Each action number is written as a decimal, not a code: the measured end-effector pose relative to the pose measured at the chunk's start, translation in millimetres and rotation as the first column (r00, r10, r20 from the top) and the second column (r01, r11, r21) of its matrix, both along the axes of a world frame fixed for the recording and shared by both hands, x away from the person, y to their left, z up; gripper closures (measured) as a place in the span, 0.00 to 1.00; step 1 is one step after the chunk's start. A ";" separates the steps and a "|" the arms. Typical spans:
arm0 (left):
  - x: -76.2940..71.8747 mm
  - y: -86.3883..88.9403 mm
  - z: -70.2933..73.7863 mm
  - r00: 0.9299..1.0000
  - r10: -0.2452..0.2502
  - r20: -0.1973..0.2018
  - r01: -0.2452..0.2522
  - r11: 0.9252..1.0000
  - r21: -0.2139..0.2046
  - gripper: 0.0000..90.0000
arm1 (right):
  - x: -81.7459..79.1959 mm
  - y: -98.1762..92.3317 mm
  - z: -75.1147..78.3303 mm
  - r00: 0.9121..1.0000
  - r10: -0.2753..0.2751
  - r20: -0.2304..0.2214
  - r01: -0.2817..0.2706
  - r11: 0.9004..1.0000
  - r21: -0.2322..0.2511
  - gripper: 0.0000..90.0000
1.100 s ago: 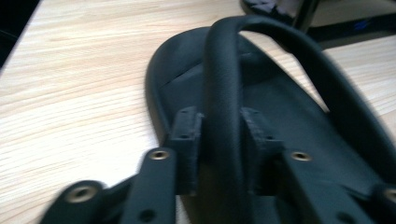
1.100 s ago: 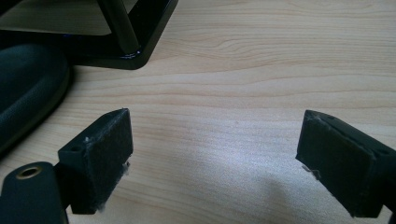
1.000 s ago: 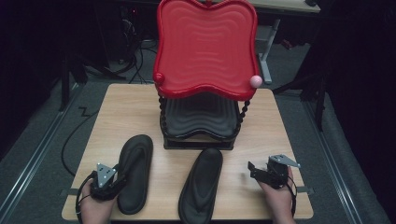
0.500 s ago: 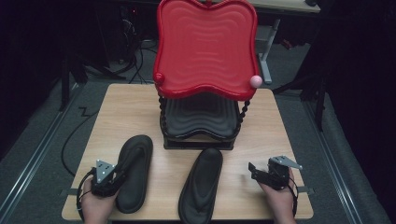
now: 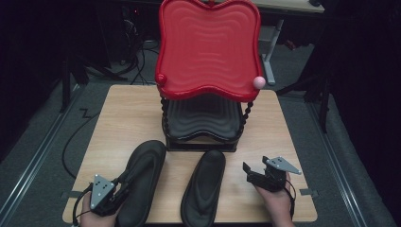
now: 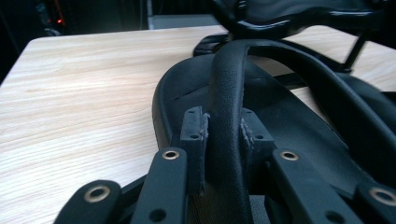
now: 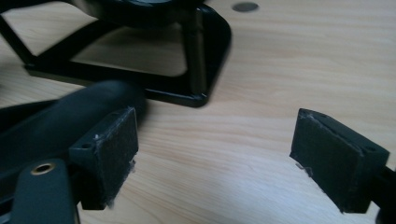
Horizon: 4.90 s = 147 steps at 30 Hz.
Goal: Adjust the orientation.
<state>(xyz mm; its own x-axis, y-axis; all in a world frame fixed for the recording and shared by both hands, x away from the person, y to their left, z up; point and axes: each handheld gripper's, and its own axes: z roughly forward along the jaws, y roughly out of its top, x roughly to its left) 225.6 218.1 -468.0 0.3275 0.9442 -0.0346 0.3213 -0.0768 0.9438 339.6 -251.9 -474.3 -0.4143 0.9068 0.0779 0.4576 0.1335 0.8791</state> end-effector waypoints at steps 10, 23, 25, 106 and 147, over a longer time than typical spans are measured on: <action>-15.3 -21.0 13.0 0.995 -0.090 0.050 0.090 0.996 0.007 0.84 | -18.3 28.8 8.9 0.994 0.098 0.042 -0.099 0.995 0.003 0.18; 4.5 -66.3 21.0 0.979 -0.177 0.103 0.177 0.984 0.012 0.84 | -40.6 47.9 17.8 0.987 0.148 0.060 -0.151 0.988 0.036 0.20; 13.3 -77.2 26.2 0.977 -0.174 0.127 0.173 0.985 0.020 0.84 | -46.4 52.6 24.6 0.984 0.161 0.075 -0.165 0.984 0.060 0.20; 140.2 -146.0 41.5 0.968 0.022 0.248 -0.028 0.999 0.021 0.83 | 17.6 130.7 57.9 0.946 0.066 0.317 -0.086 0.995 0.051 0.63; 94.8 -152.3 7.1 0.962 -0.070 0.265 0.067 0.998 0.020 0.90 | 10.1 152.1 15.3 0.960 0.196 0.199 -0.180 0.979 -0.094 1.00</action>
